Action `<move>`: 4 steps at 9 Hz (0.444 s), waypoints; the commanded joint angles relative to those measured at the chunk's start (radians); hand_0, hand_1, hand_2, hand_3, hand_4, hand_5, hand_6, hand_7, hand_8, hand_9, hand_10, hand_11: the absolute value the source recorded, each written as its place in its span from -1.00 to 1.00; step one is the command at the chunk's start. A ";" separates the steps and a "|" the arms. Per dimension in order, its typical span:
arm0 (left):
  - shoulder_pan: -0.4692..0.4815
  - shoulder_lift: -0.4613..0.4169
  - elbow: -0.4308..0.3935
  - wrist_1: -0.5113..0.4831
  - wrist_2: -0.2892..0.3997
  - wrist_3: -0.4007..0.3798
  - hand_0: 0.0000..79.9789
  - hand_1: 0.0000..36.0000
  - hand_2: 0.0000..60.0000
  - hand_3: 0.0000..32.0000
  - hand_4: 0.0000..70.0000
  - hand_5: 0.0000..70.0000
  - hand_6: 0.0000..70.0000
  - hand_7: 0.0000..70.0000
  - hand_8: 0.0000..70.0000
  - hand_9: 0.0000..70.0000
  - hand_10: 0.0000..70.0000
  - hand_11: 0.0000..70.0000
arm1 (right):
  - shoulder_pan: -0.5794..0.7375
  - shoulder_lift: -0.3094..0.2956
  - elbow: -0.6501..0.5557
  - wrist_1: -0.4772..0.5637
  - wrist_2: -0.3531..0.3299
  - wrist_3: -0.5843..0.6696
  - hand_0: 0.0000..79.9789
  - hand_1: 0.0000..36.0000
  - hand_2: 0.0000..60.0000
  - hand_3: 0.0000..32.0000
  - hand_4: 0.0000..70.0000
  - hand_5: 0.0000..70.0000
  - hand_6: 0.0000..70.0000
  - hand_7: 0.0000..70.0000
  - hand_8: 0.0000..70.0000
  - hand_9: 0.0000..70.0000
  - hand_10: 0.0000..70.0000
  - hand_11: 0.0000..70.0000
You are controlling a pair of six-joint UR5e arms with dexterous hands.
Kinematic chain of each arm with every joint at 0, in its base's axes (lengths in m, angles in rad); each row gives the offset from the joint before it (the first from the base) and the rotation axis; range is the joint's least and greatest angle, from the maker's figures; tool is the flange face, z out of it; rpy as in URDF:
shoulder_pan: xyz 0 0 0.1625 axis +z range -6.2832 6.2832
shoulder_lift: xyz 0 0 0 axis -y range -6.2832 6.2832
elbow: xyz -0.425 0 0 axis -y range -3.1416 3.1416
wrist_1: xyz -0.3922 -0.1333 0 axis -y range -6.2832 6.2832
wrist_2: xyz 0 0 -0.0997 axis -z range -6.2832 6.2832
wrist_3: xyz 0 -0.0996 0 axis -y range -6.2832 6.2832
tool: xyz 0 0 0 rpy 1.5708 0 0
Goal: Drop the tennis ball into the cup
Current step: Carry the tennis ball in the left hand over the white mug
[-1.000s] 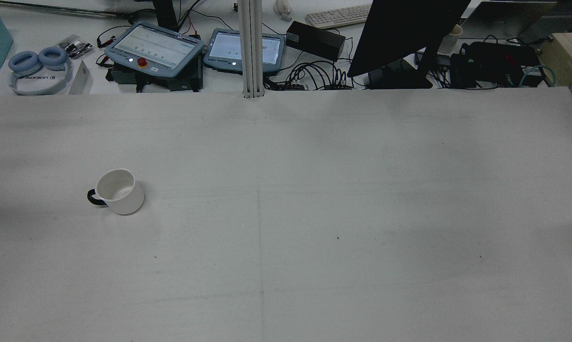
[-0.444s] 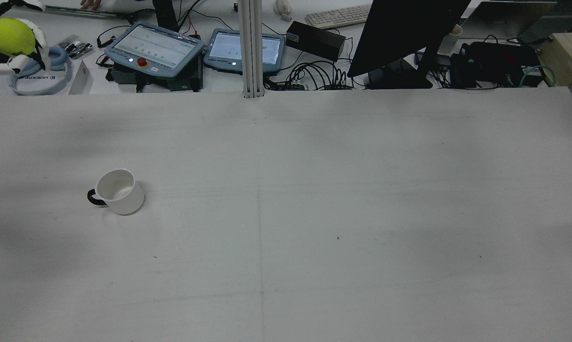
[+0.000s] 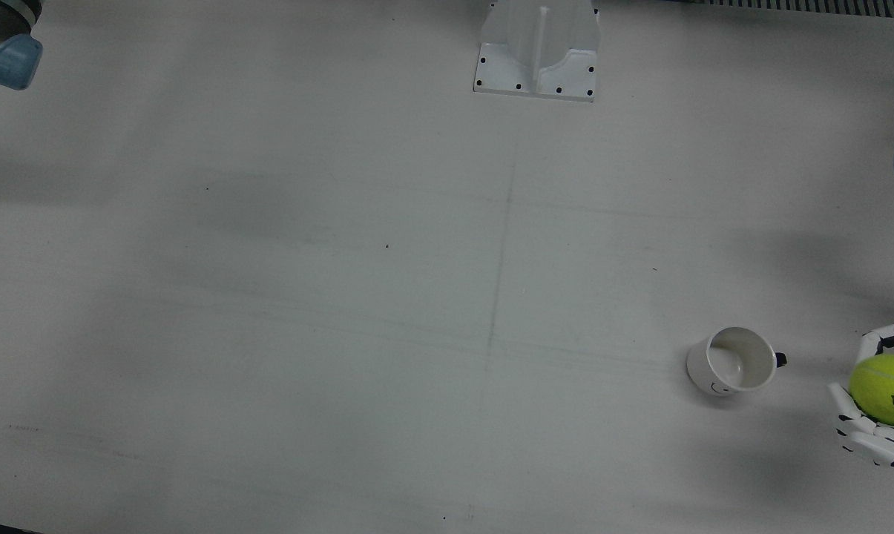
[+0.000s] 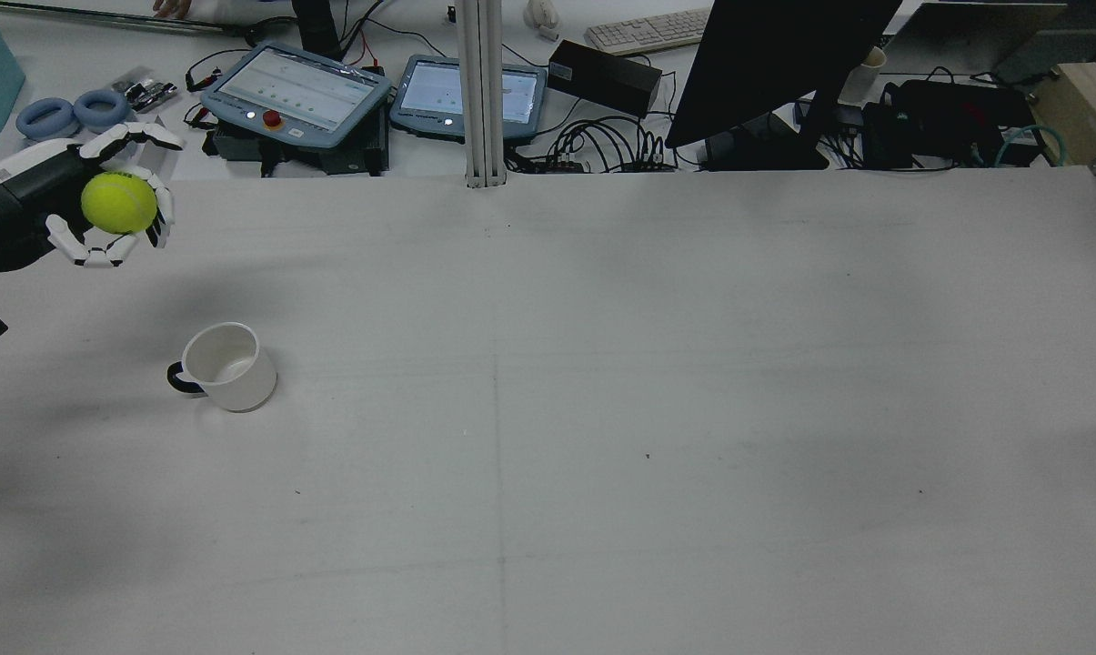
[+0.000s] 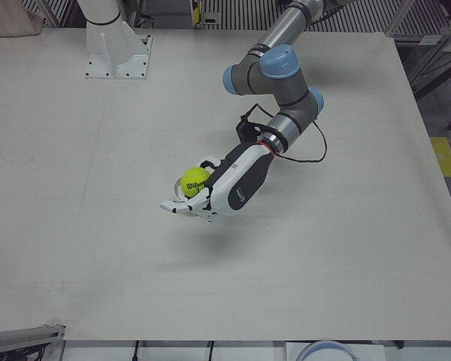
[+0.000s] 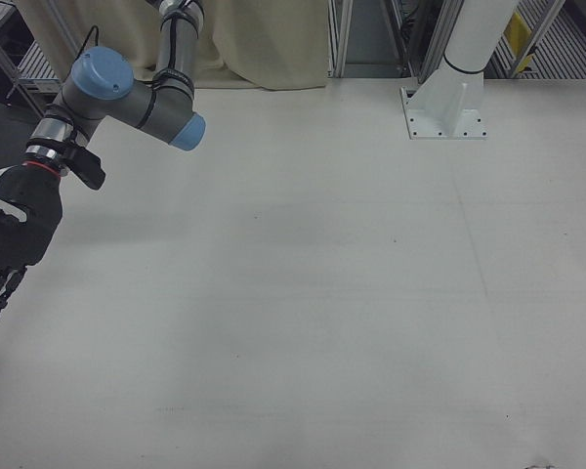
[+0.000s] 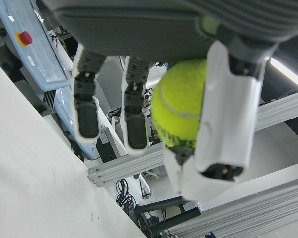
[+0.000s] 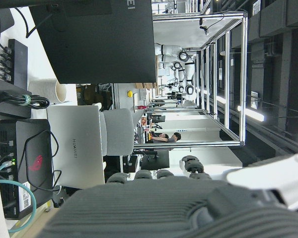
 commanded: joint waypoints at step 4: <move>0.103 0.041 -0.012 -0.004 -0.005 0.048 1.00 1.00 1.00 1.00 -0.87 0.04 1.00 0.75 0.45 0.24 -0.11 0.36 | 0.000 0.000 0.001 0.000 0.000 0.000 -1.00 -1.00 -1.00 -1.00 -1.00 -1.00 -1.00 -1.00 -1.00 -1.00 -1.00 -1.00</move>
